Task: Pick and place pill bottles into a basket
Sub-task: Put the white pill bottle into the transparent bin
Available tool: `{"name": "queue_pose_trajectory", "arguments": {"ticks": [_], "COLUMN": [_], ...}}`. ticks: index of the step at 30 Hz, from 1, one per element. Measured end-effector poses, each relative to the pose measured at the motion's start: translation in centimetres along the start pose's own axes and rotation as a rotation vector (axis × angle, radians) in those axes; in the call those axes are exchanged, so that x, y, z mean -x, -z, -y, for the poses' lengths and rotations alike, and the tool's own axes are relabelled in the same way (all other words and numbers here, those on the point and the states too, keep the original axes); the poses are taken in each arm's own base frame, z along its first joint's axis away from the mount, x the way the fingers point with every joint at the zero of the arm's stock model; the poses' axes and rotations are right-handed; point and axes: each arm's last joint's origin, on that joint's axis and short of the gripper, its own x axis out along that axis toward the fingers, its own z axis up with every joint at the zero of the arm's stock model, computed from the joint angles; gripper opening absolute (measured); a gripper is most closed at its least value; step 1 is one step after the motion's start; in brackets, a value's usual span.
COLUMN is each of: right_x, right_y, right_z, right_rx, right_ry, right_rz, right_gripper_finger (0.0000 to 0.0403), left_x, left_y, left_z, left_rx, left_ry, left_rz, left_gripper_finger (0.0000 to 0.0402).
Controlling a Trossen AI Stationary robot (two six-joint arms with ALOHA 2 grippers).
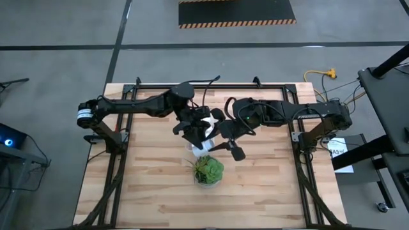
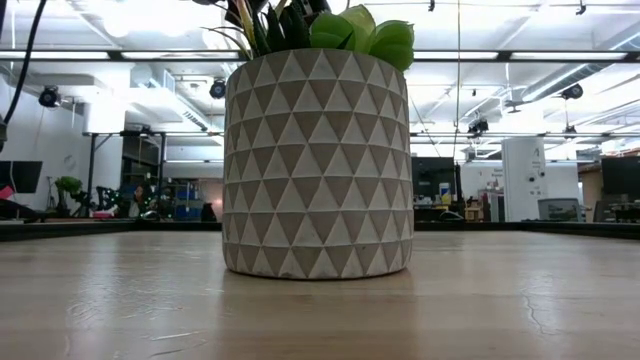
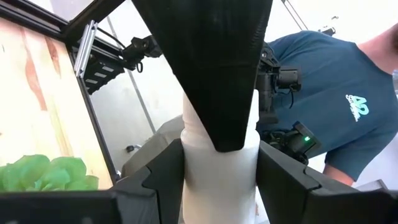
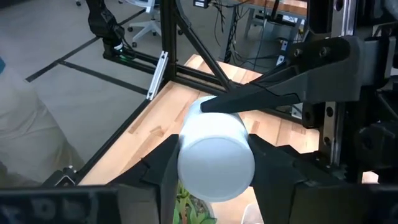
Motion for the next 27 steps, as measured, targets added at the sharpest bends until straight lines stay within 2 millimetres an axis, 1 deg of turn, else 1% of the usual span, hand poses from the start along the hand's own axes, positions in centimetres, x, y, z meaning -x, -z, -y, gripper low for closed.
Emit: {"name": "queue_pose_trajectory", "arguments": {"ticks": [5, 8, 11, 16, 19, 22, 27], "right_x": [0.0, 0.0, 0.0, -0.1, -0.1, 0.0, 0.1], "right_y": [0.0, 0.0, 0.0, 0.0, 0.0, 0.0, 0.0], "right_z": [0.0, 0.0, 0.0, -0.1, -0.1, 0.0, 0.3], "right_rx": [-0.008, -0.014, -0.028, -0.067, -0.107, -0.16, -0.22], "right_ry": [-0.008, -0.013, -0.027, -0.043, -0.04, -0.03, -0.022], "right_rz": [0.002, 0.004, 0.006, 0.004, 0.003, 0.001, 0.005], "right_gripper_finger": [0.0145, 0.0145, 0.0145, 0.0145, 0.0145, 0.0145, 0.0145], "left_x": [0.0, 0.0, -0.1, 0.1, 0.2, 0.4, 1.4], "left_y": [0.0, 0.0, 0.0, 0.0, -0.1, -0.1, -0.3], "left_z": [0.0, 0.0, 0.0, 0.0, 0.0, 0.3, 1.8], "left_rx": [0.002, 0.028, 0.037, 0.042, 0.015, -0.061, -0.179], "left_ry": [-0.002, -0.001, -0.001, -0.005, -0.001, -0.009, -0.04], "left_rz": [0.002, 0.002, 0.003, 0.006, 0.003, 0.015, 0.064], "left_gripper_finger": [0.0155, 0.0163, 0.0182, 0.0229, 0.025, 0.0257, 0.0258]}}
